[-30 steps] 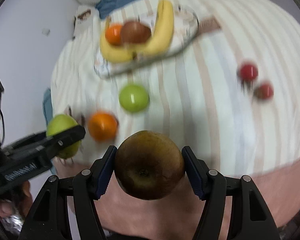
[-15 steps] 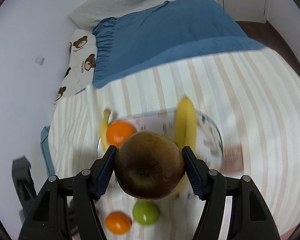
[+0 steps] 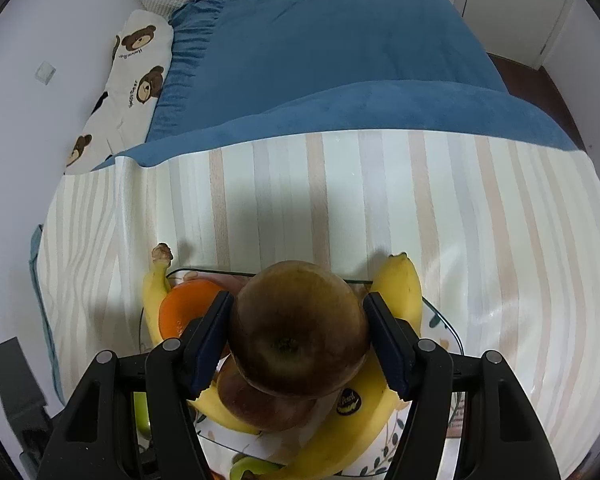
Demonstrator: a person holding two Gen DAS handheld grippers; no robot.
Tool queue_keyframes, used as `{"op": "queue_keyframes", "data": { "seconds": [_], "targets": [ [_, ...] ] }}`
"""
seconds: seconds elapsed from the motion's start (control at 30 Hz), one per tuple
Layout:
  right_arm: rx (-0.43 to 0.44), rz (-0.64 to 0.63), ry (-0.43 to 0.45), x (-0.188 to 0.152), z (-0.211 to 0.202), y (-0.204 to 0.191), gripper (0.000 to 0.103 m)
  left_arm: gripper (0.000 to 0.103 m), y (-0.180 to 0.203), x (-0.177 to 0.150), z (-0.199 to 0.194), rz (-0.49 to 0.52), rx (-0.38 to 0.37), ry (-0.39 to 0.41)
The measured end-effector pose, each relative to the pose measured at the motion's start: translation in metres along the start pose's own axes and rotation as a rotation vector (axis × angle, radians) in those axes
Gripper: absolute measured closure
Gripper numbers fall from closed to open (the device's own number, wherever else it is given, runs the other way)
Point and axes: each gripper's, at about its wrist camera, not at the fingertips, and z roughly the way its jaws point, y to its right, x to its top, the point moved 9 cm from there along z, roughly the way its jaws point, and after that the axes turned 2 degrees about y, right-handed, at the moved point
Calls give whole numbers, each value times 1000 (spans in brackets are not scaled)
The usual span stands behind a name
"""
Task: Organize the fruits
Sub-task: 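Lower the green apple and brown apple onto the plate and open both tools, then withdraw both tools from the plate toward the loose orange and green apple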
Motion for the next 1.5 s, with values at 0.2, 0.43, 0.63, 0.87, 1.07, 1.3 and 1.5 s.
{"op": "queue_keyframes", "data": {
  "seconds": [0.2, 0.43, 0.63, 0.87, 1.07, 1.3, 1.5],
  "targets": [
    [-18, -17, -30, 4, 13, -7, 33, 48, 1, -3, 2, -4, -7, -17],
    [-35, -19, -81, 5, 30, -10, 33, 47, -8, -3, 4, -35, -18, -44],
    [-38, -20, -80, 5, 34, -10, 33, 46, -5, -4, 3, -31, -14, -59],
    [-17, 12, -65, 5, 23, -3, 28, 46, -5, -2, -8, -33, -16, -59],
    [-4, 27, -45, 0, 3, 0, 22, 45, -4, 6, -21, -36, -20, -39],
    [1, 31, 12, -19, -34, 6, 18, 39, -2, 15, -51, -14, 4, 23],
    [-46, -4, 59, -53, -61, 10, 17, 29, 1, 18, -75, 25, 44, 88]
  ]
}}
